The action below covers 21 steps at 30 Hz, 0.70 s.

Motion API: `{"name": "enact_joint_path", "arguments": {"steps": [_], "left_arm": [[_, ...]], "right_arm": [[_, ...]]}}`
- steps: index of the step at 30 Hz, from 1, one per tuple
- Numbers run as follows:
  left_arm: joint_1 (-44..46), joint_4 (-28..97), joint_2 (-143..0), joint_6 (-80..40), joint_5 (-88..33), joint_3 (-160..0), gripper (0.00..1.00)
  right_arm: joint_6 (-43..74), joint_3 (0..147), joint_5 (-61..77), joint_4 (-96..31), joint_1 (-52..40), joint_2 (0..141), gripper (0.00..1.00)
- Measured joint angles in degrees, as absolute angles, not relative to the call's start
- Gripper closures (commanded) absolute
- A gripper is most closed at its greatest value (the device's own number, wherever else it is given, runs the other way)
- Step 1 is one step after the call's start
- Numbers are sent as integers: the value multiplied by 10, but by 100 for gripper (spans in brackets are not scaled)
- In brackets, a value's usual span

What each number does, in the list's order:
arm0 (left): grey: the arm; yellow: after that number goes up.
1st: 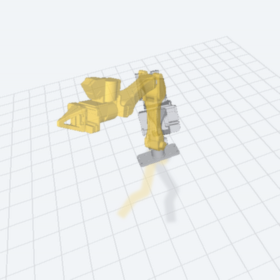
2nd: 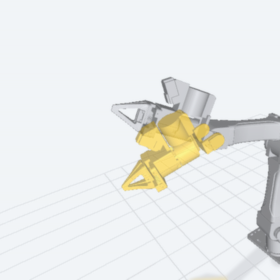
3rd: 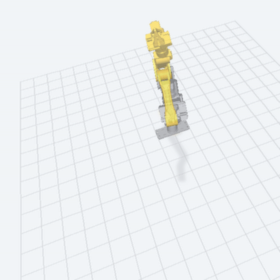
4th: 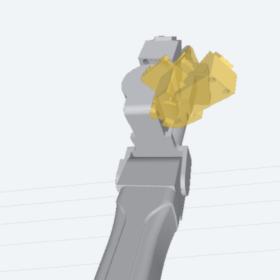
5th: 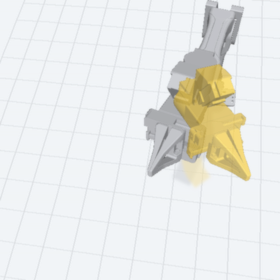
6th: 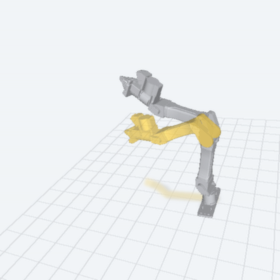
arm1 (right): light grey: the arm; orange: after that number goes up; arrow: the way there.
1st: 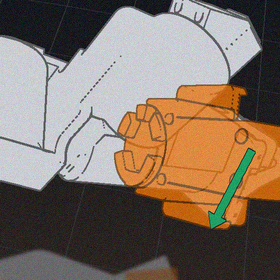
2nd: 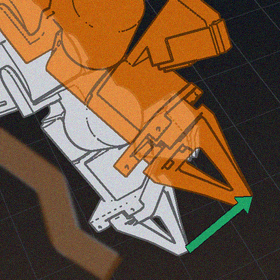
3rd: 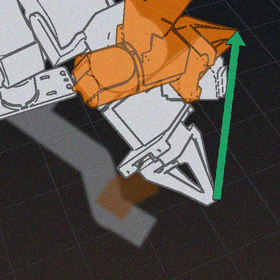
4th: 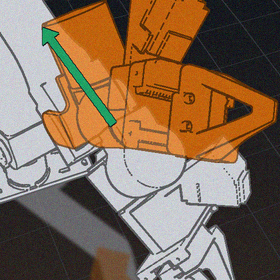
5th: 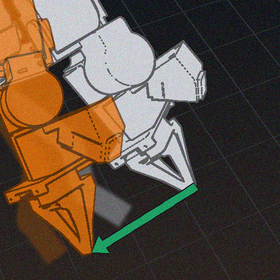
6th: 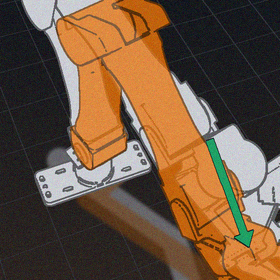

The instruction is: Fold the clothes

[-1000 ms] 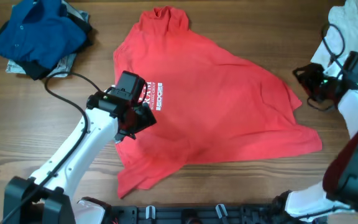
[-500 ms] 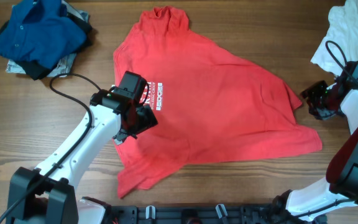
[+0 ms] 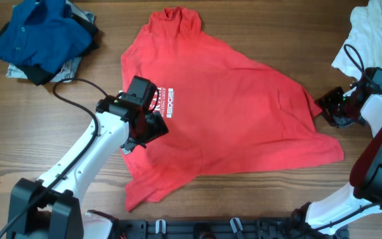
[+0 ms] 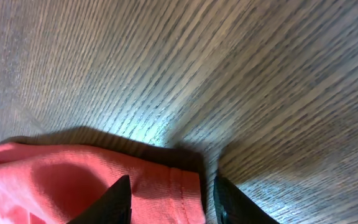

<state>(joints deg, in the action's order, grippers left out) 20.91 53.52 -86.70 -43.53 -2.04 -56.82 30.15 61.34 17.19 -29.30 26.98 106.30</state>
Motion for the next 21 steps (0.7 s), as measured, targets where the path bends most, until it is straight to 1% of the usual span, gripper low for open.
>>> {"name": "enact_joint_path", "arguments": {"steps": [3, 6, 8, 9, 11, 16, 21], "left_arm": [[209, 535, -867, -435, -21, -568, 11], [209, 535, -867, -435, -21, -568, 11], [209, 535, -867, -435, -20, -568, 11], [209, 535, -867, -435, -21, -568, 11], [209, 535, -867, -435, -21, -568, 11], [209, 535, -867, -435, -21, -568, 9], [209, 535, -867, -435, -22, -568, 8]], "right_arm": [[301, 613, 182, -293, 270, 1063, 71], [300, 613, 183, -293, 269, 1063, 75], [300, 613, 184, -293, 264, 1063, 83], [298, 613, 184, -290, 259, 1063, 91], [300, 613, 184, -282, 252, 1063, 96], [311, 613, 176, -248, 251, 1063, 96], [343, 612, 173, -136, 251, 1063, 96]]}}
